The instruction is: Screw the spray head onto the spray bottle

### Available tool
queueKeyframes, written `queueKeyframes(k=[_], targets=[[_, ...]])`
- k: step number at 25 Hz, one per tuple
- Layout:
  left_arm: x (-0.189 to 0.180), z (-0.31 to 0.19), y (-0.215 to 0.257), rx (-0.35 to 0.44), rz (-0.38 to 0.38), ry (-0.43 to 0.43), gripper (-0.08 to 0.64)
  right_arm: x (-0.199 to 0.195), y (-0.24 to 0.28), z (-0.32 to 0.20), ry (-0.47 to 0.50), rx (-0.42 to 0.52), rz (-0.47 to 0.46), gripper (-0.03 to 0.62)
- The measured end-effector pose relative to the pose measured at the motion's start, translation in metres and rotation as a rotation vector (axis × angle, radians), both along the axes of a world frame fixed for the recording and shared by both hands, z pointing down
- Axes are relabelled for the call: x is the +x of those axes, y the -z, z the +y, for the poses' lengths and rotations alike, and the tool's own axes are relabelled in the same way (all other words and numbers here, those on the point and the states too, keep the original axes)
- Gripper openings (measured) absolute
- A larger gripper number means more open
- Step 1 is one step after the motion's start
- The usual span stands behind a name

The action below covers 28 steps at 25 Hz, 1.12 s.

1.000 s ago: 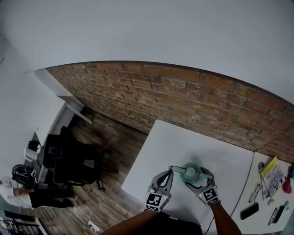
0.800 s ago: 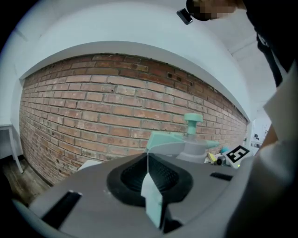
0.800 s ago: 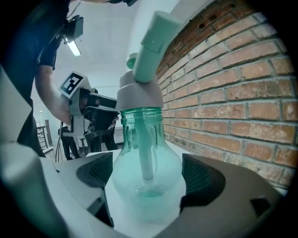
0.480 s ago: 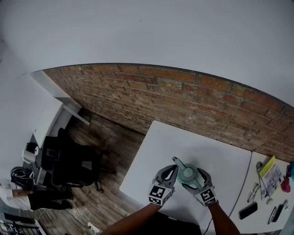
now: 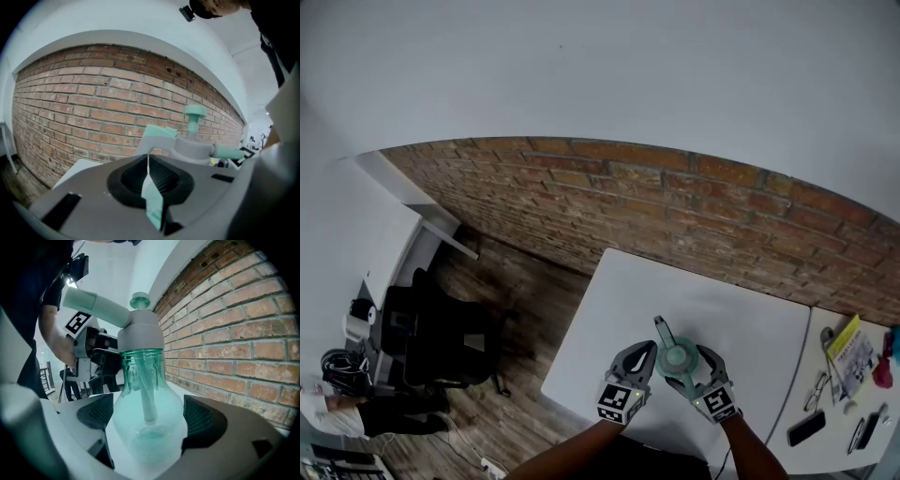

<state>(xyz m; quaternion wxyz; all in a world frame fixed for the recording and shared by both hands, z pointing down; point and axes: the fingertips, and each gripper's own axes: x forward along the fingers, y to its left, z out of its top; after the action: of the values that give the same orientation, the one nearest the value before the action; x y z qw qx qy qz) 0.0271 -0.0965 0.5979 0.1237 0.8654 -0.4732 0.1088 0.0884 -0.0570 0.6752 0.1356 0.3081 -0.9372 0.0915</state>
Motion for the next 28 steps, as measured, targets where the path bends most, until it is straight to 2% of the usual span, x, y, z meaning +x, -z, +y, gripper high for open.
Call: queueKeyframes(k=[3,6,7,9,11,13,16,22,28], targets=[[-0.007,0.034,0.012,-0.017,0.078,0.045,0.003,-0.001,-0.001,-0.001,0.001,0.002,0.002,0.469],[0.009,0.072,0.022,-0.054,0.198,0.007,0.012,-0.001,-0.001,-0.003,-0.006,0.002,-0.005,0.468],[0.018,0.082,0.023,-0.068,0.236,-0.023,0.038,-0.002,-0.001,-0.003,-0.007,0.001,-0.006,0.469],[0.045,0.098,0.029,-0.092,0.322,-0.135,0.081,-0.002,0.000,-0.003,-0.005,0.001,-0.001,0.468],[0.074,0.106,0.034,-0.136,0.392,-0.251,0.174,-0.002,0.001,-0.003,-0.006,0.001,0.003,0.468],[0.086,0.110,0.029,-0.188,0.422,-0.283,0.195,-0.003,0.000,-0.002,-0.007,0.000,0.001,0.469],[0.086,0.105,0.023,-0.232,0.458,-0.254,0.195,-0.006,0.003,-0.003,-0.008,-0.001,0.002,0.468],[0.093,0.095,0.027,-0.254,0.479,-0.220,0.195,-0.004,0.000,-0.002,-0.005,-0.010,0.023,0.468],[0.095,0.085,0.024,-0.359,0.569,-0.168,0.195,-0.004,-0.002,-0.001,-0.005,-0.014,0.026,0.468]])
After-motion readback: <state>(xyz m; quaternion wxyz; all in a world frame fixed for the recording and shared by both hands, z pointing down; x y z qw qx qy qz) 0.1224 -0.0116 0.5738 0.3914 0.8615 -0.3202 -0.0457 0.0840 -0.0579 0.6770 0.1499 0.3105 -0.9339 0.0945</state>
